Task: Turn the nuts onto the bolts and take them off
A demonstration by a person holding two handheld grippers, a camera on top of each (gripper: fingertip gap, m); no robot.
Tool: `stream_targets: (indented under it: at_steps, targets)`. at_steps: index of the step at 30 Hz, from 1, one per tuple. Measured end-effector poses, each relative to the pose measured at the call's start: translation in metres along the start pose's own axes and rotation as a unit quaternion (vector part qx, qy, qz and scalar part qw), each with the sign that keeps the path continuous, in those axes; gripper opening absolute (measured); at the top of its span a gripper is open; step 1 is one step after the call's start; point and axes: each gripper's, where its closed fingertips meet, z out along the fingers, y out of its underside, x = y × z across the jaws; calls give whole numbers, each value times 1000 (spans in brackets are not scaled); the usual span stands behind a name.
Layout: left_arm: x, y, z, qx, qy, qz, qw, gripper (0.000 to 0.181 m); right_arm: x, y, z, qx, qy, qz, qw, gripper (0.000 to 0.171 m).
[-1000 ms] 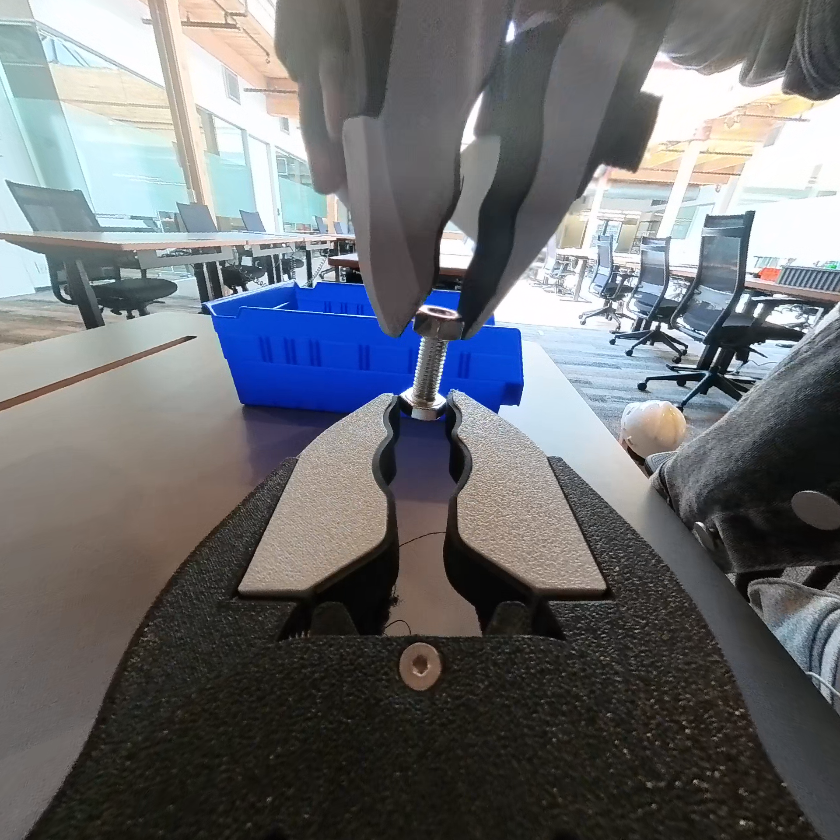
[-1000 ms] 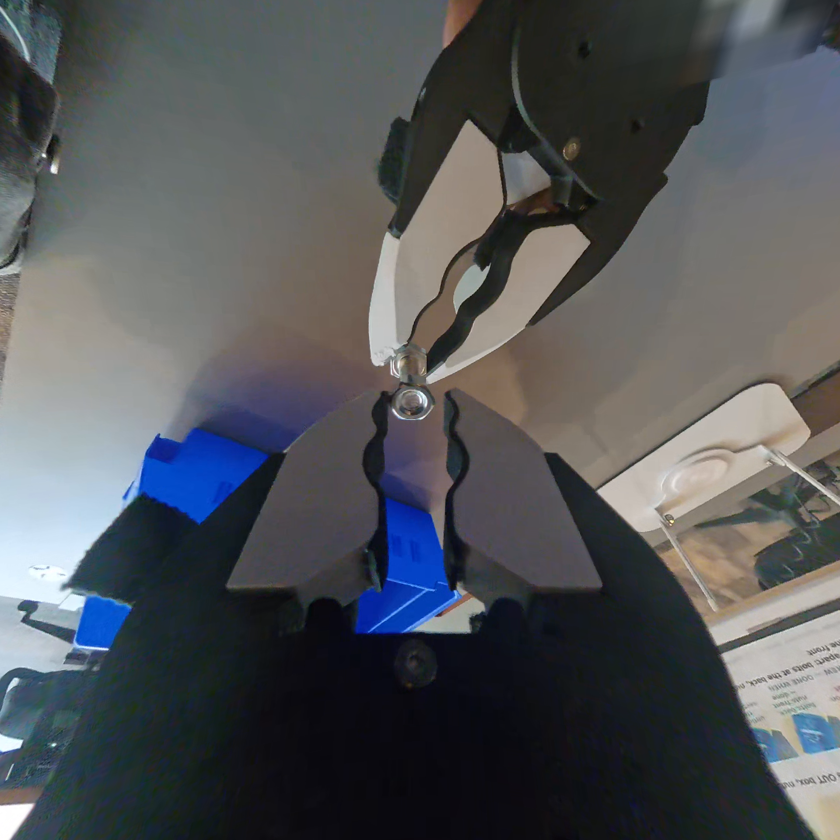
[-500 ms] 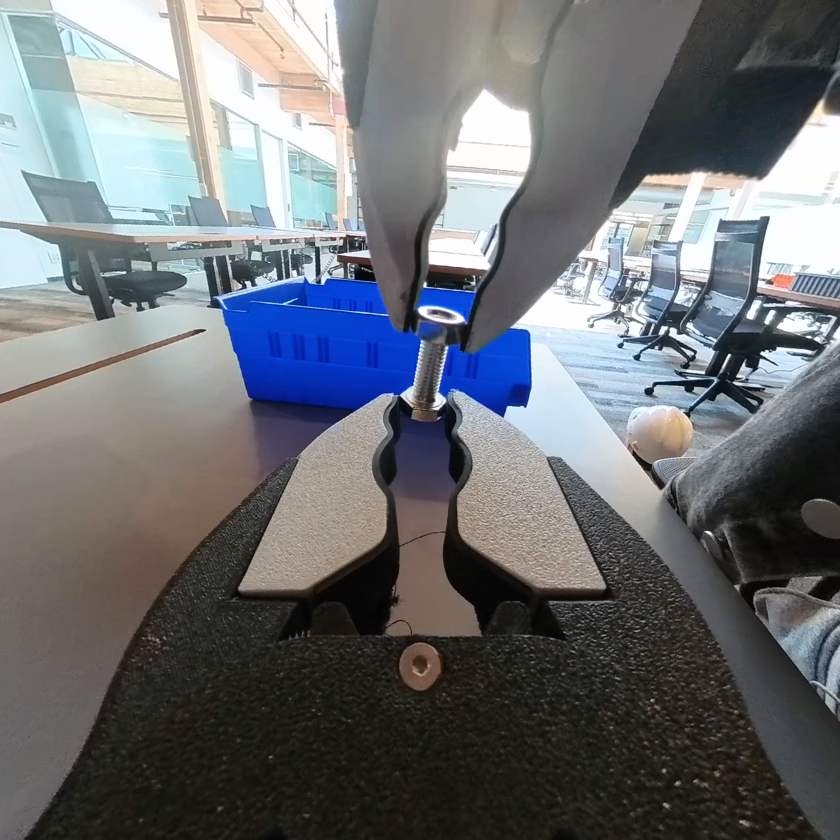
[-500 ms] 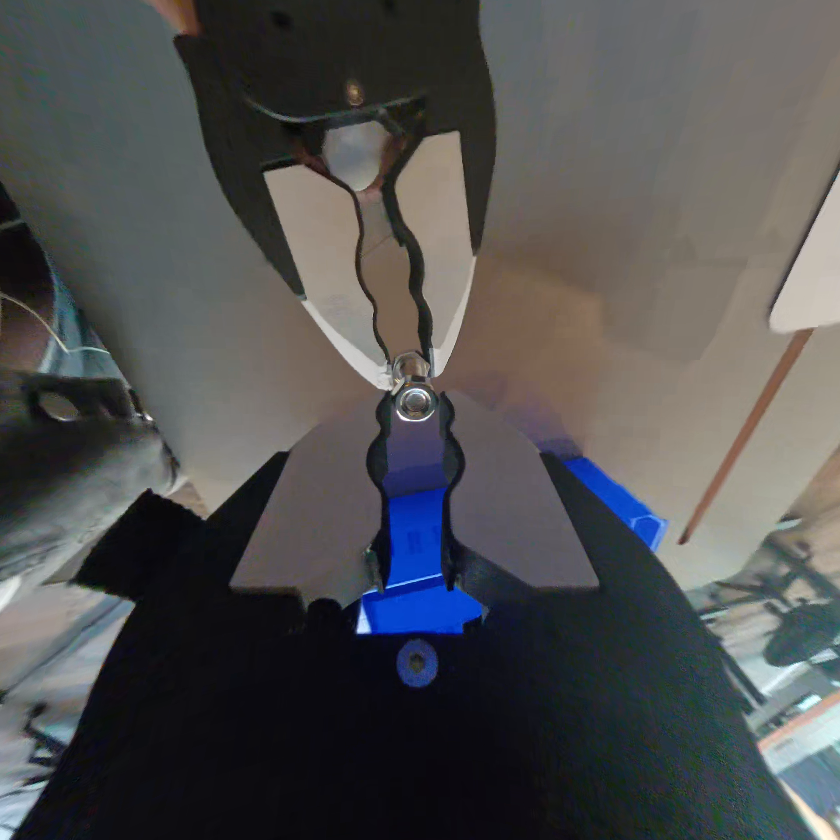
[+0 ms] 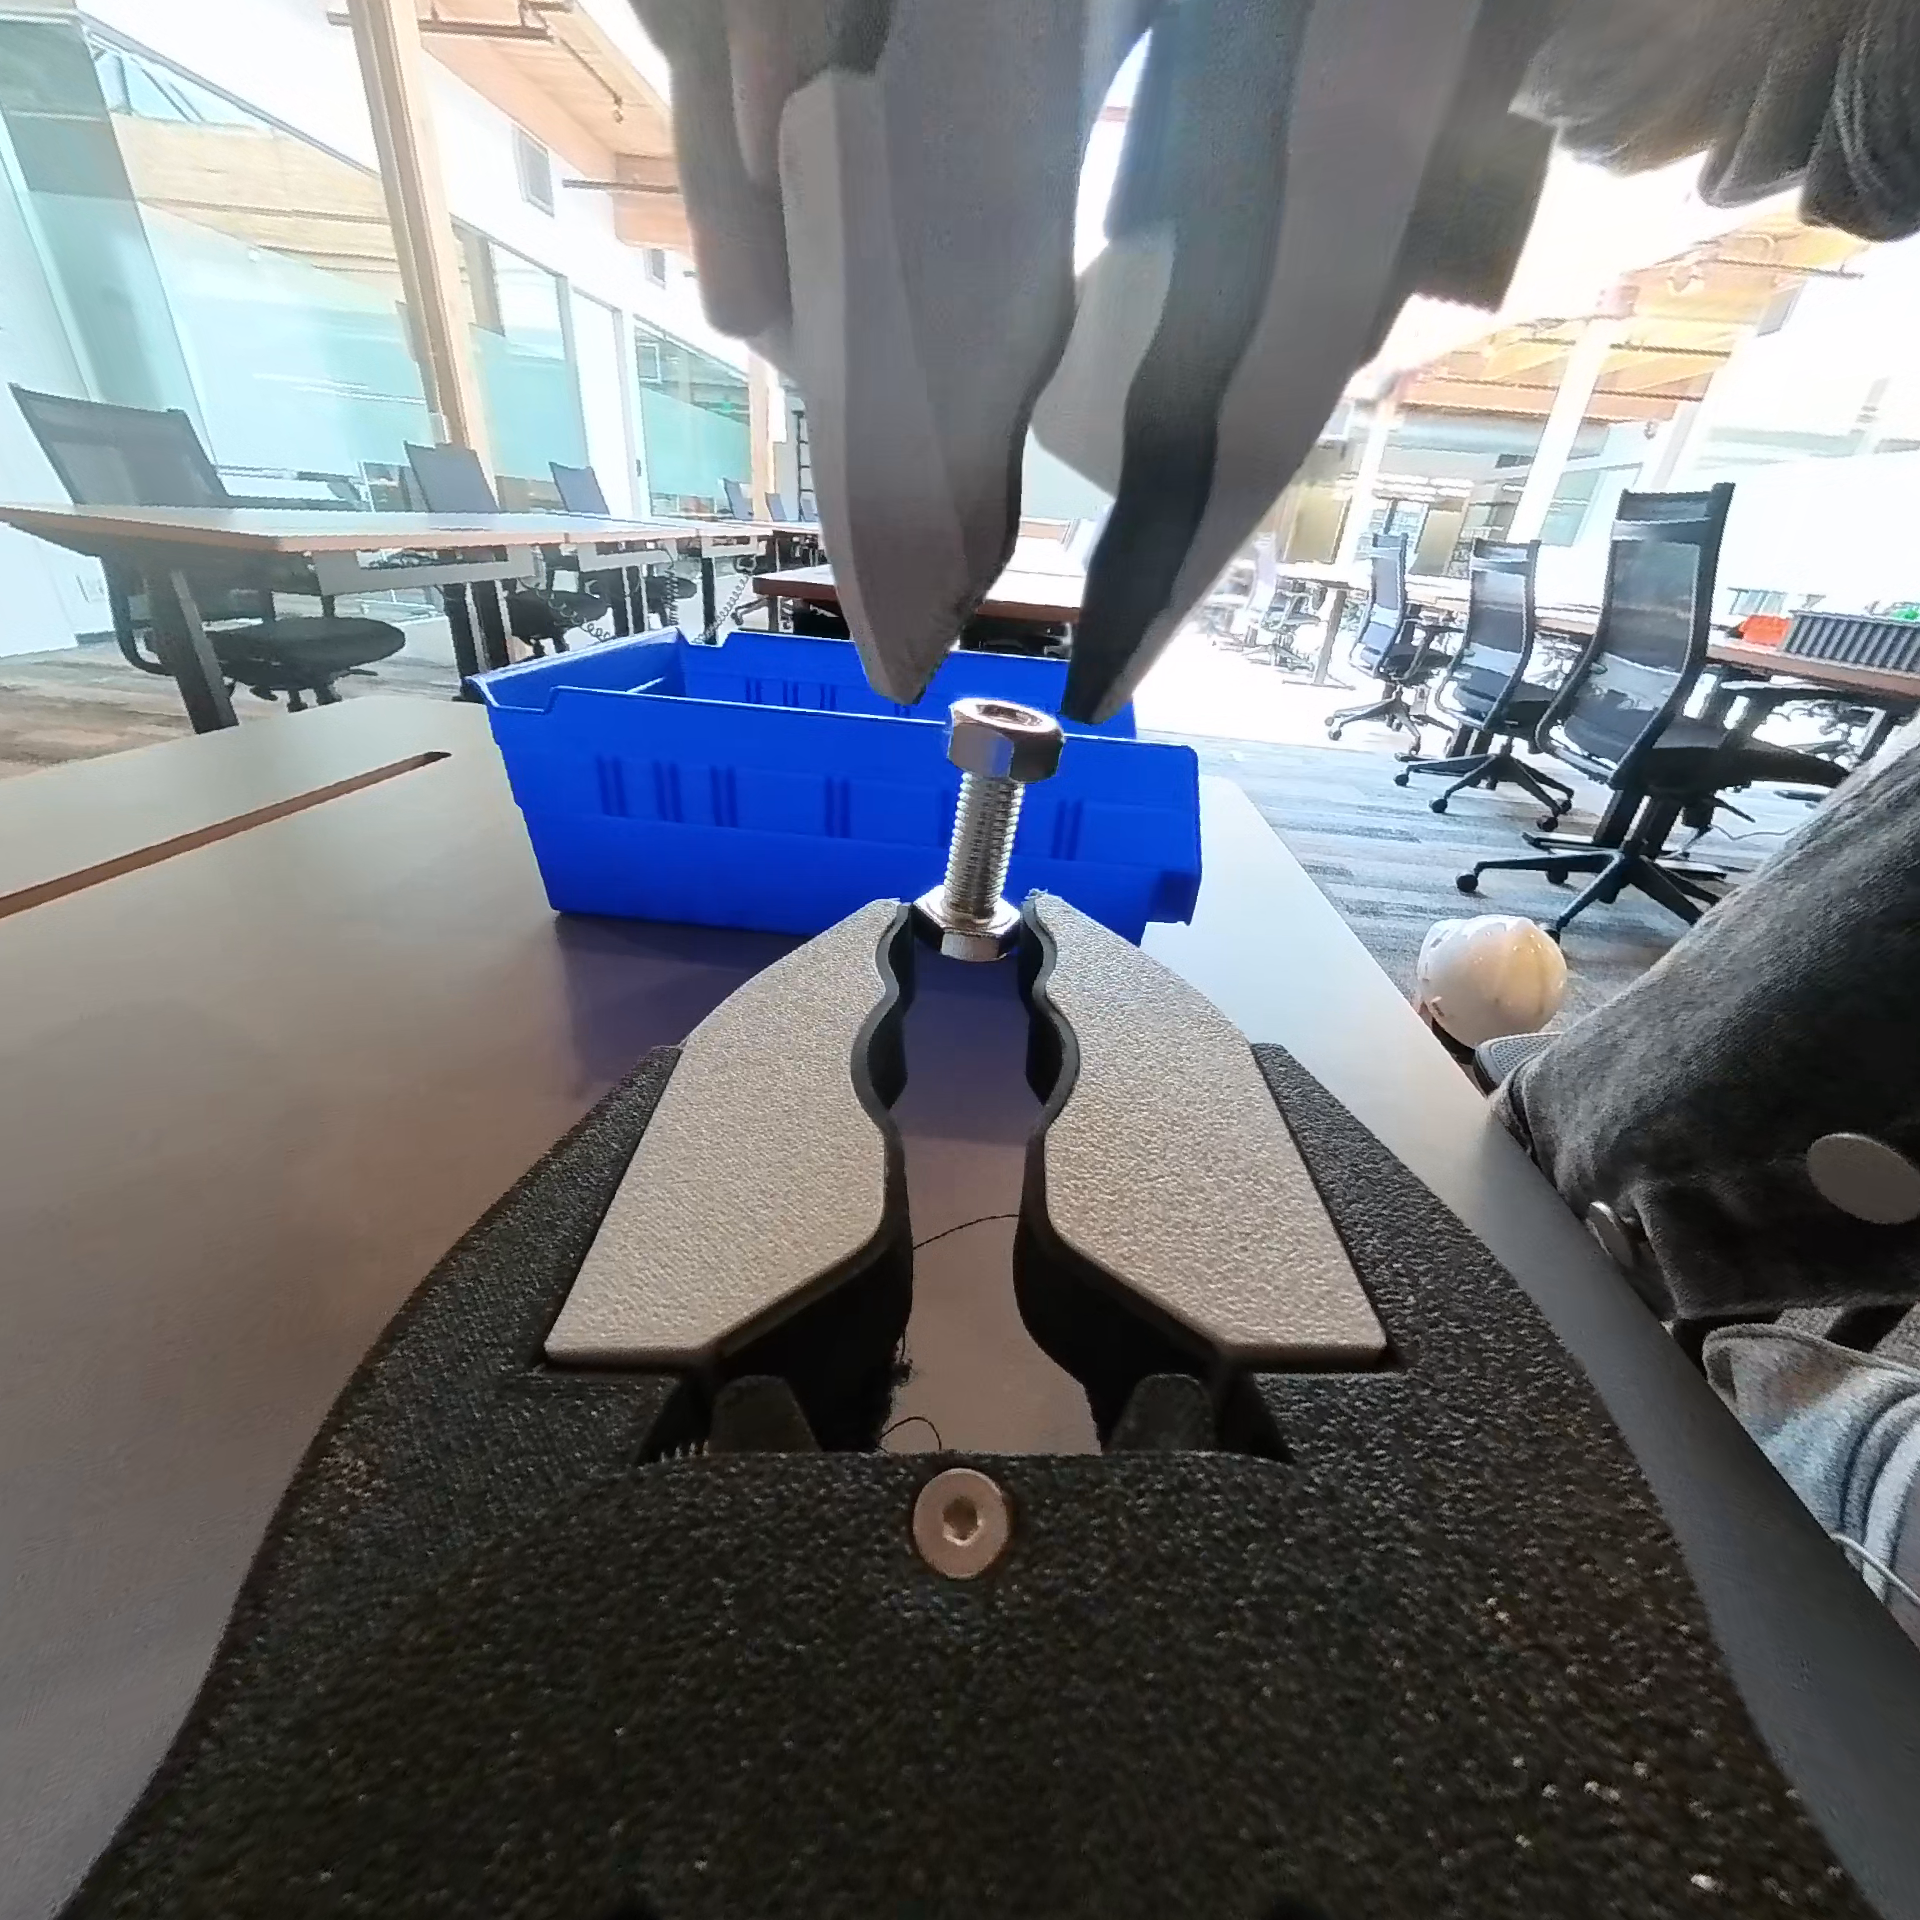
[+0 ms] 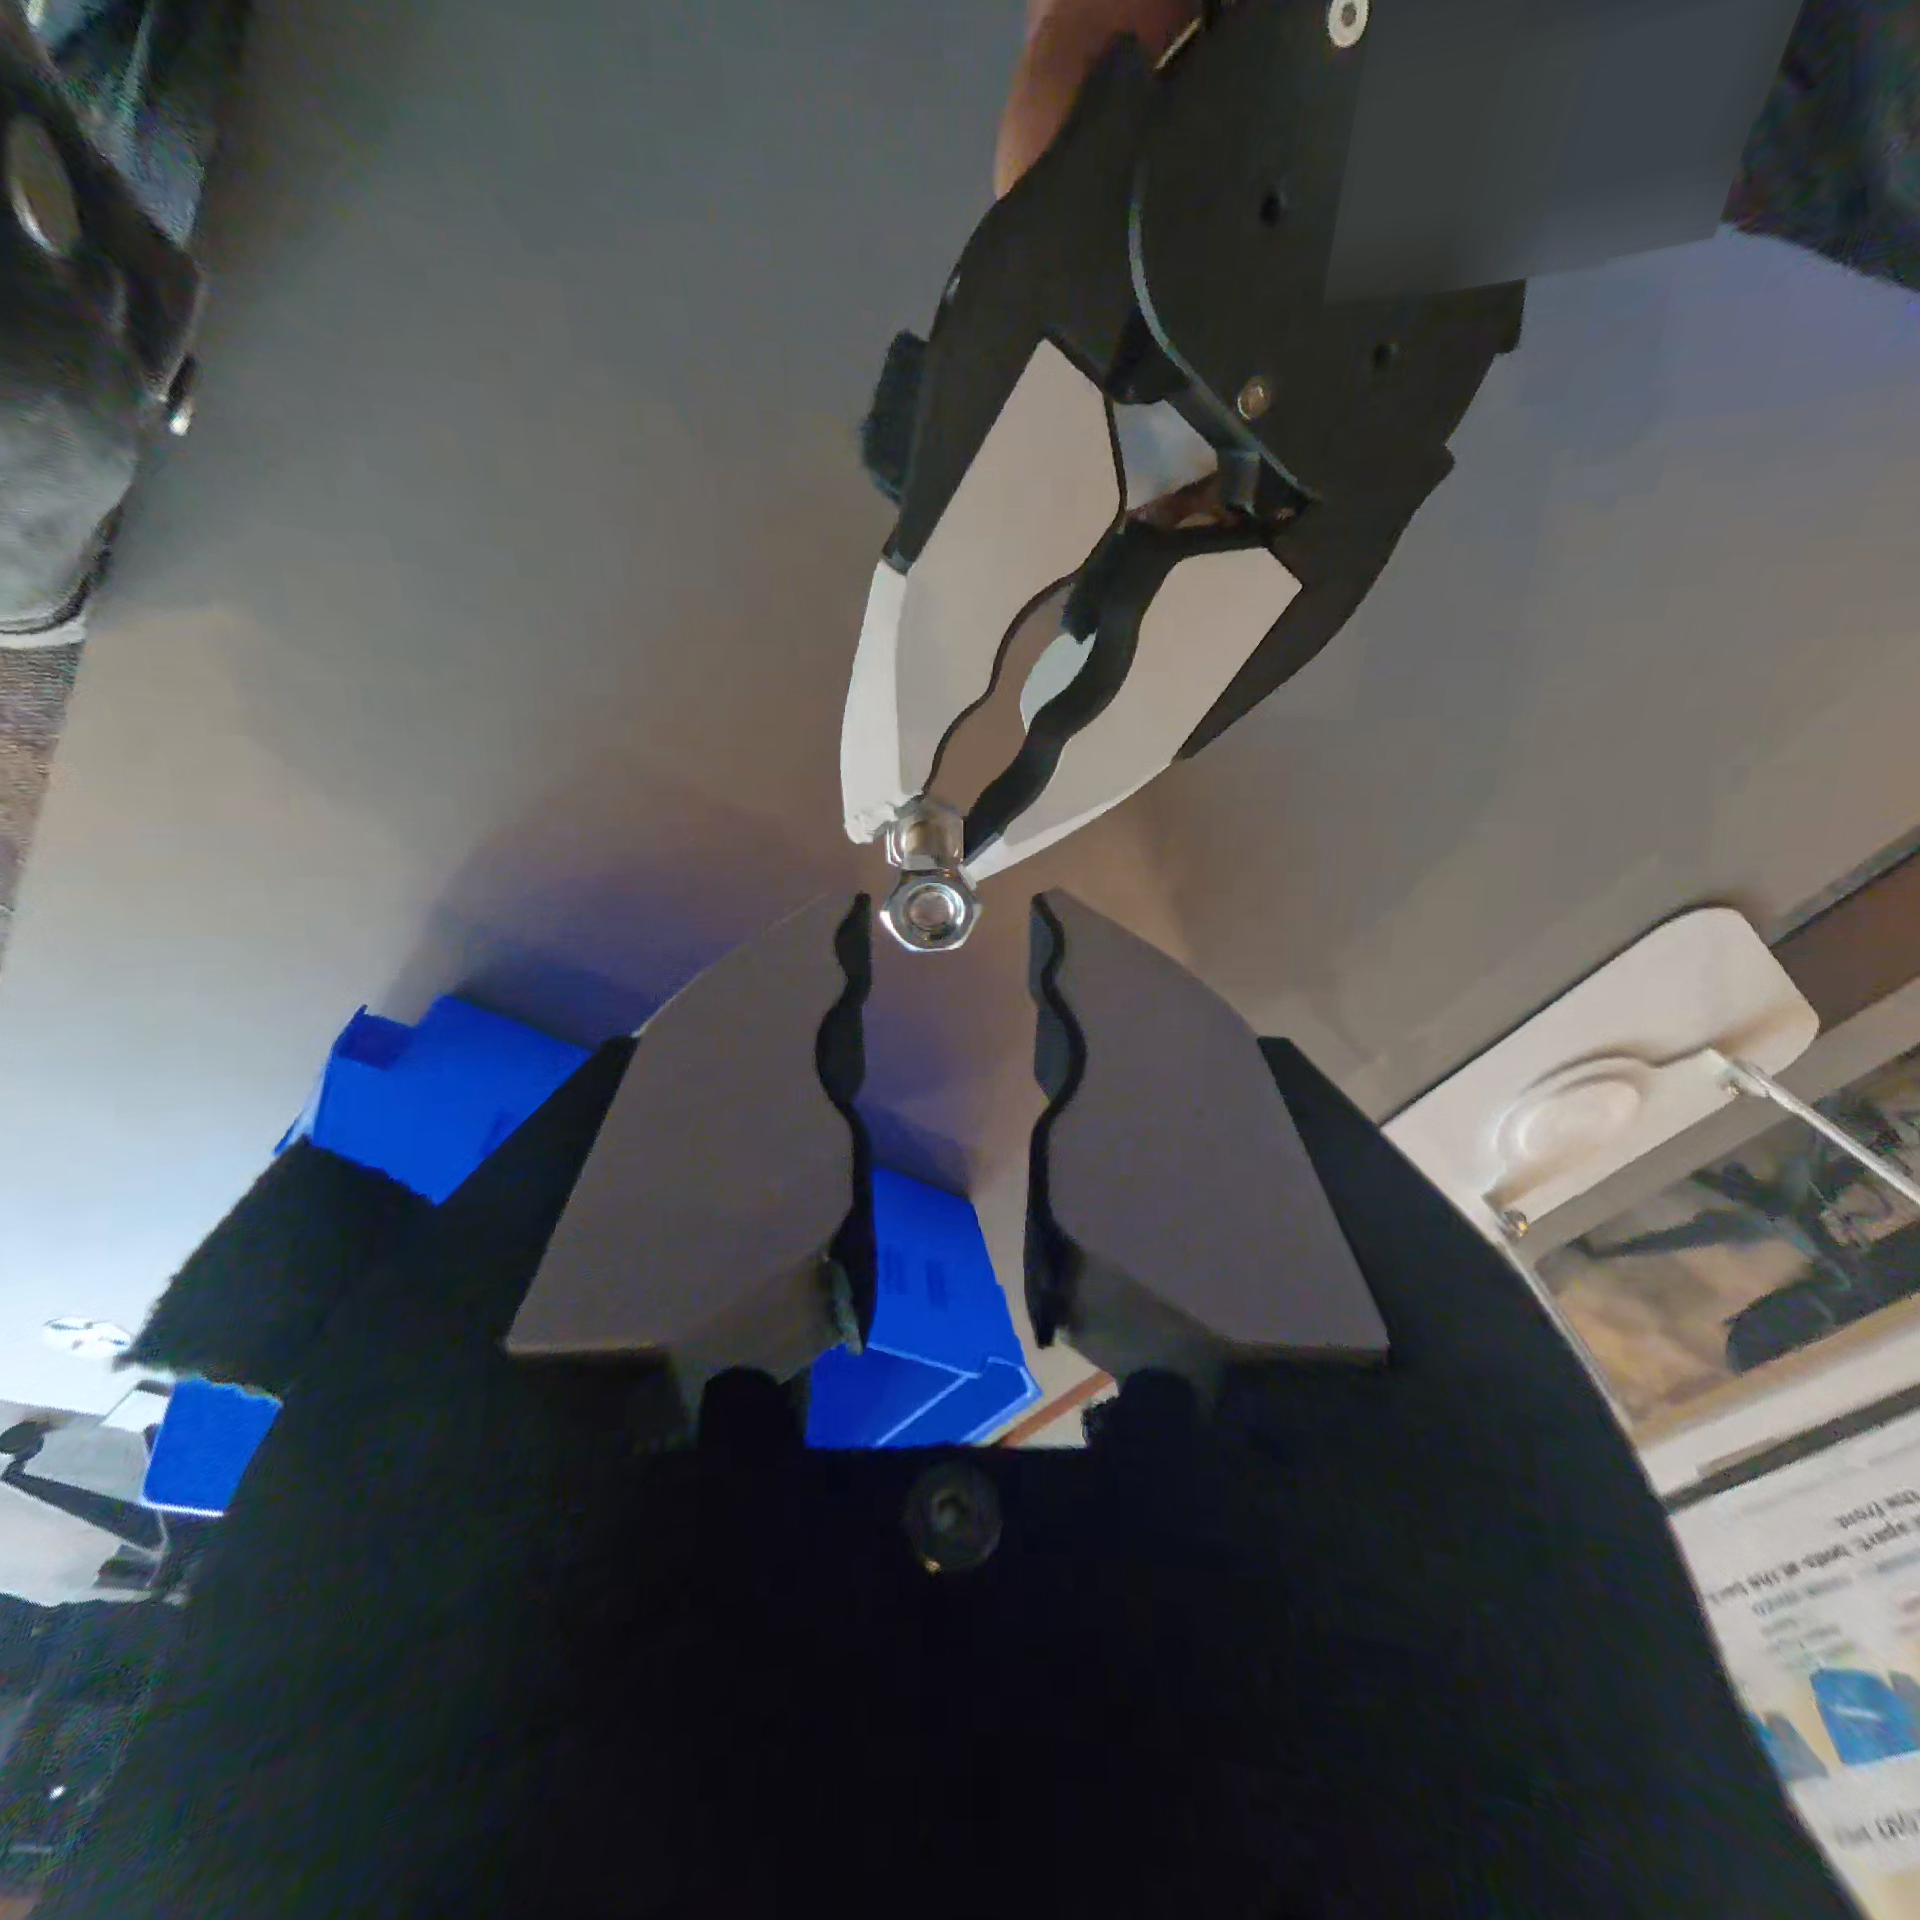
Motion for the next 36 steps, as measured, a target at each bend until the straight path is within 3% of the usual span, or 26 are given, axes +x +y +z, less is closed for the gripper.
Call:
stream_targets:
  at_steps: [1, 4, 8, 16, 23, 26, 28, 32, 36]
  targets:
    - [0, 0, 0, 0, 1, 0, 1000, 18, -1, 0, 1, 6, -7, -3, 1000, 29]
    - [0, 0, 0, 1, 2, -1, 1000, 18, -4, 1, 4, 4, -23, -14, 1000, 30]
    - [0, 0, 1, 0, 2, -1, 1000, 18, -3, 0, 8, 7, -17, -21, 1000, 20]
    - [1, 0, 2, -3, -2, 3, 1000, 18, -4, 2, 8, -8, 1, 141, 990, 19]
    - [0, 1, 2, -3, -5, 4, 1000, 18, -3, 2, 8, -7, 24, 382, 924, 19]
    - [1, 1, 2, -3, -4, 5, 1000, 18, -4, 1, 9, 11, 15, 441, 897, 23]
    - [0, 0, 1, 0, -4, 2, 1000, 18, -4, -2, 8, 25, 6, 408, 912, 27]
    - [0, 0, 1, -2, -1, 3, 1000, 18, -2, 3, 3, 0, 21, 204, 979, 30]
    - [0, 0, 0, 1, 1, 0, 1000, 18, -7, 4, 5, -13, -5, 70, 997, 25]
